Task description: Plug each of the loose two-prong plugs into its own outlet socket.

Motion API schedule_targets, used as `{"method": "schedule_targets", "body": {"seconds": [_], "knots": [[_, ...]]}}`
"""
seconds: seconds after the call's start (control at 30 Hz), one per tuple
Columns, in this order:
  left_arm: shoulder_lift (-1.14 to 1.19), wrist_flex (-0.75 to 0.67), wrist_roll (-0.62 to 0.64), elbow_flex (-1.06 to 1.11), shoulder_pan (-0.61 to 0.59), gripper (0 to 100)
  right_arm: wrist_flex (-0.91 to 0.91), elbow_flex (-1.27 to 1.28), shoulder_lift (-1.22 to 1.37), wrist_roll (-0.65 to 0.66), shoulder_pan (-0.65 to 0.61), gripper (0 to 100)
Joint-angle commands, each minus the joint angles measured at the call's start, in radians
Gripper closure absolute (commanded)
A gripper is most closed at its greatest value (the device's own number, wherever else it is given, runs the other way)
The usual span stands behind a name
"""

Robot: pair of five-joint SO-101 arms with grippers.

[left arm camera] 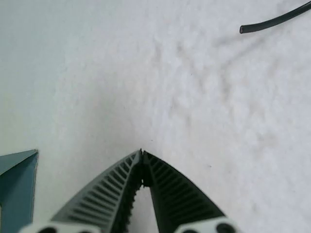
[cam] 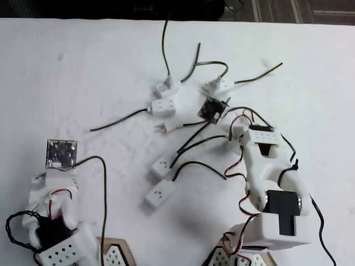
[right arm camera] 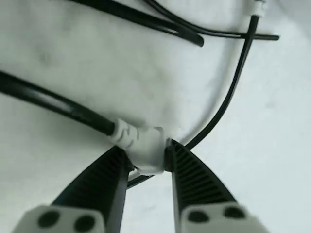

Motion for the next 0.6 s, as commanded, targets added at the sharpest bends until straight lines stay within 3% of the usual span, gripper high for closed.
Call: {"method": "schedule_targets", "body": {"seconds": [0.0, 0.33, 0.57], "knots": [[-0.015, 0.005, 0.005, -0.006, -0.002, 98, 0.122, -0.032, -0.107, -0.084, -0.016, 97.8], [-0.015, 0.005, 0.005, -0.006, -0.002, 98, 0.541, -0.155, -0.312, -0.379, -0.07, 97.8], [-0.015, 0.005, 0.005, -0.006, -0.002, 98, 0.605, -0.15, -0.311, -0.522, -0.176, 97.9]]}}
